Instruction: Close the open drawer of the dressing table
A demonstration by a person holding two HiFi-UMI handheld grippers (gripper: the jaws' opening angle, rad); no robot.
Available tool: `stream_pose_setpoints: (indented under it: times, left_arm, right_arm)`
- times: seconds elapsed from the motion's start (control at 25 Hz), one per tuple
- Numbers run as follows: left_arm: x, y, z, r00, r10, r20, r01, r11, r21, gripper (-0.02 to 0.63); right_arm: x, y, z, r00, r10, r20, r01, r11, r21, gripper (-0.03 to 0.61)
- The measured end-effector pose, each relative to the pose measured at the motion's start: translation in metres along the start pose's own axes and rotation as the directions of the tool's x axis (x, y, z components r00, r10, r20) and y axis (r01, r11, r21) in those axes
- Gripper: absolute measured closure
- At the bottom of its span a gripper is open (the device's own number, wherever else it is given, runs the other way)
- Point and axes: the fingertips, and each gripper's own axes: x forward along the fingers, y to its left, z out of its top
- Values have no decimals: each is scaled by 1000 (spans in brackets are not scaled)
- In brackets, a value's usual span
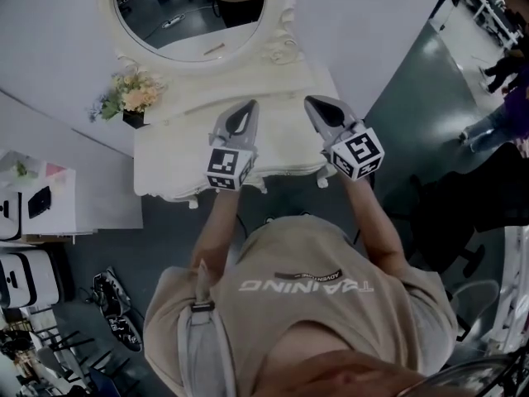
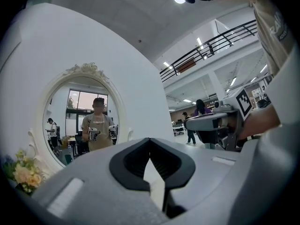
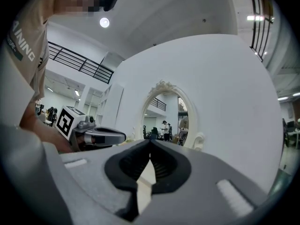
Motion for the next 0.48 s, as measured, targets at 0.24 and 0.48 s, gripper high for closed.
stream_pose_setpoints:
  times: [0.24, 0.48]
  left_arm:
    - [-2, 8, -20, 1000, -16, -9, 16, 1000, -25, 612]
    - [-18, 20, -48, 999, -22, -41, 20, 999, -44, 612]
  right_arm:
    - [11, 3, -16, 1000, -17, -14, 17, 1000, 11, 574]
    - [22, 15, -48, 998, -27, -54, 30, 999, 45, 574]
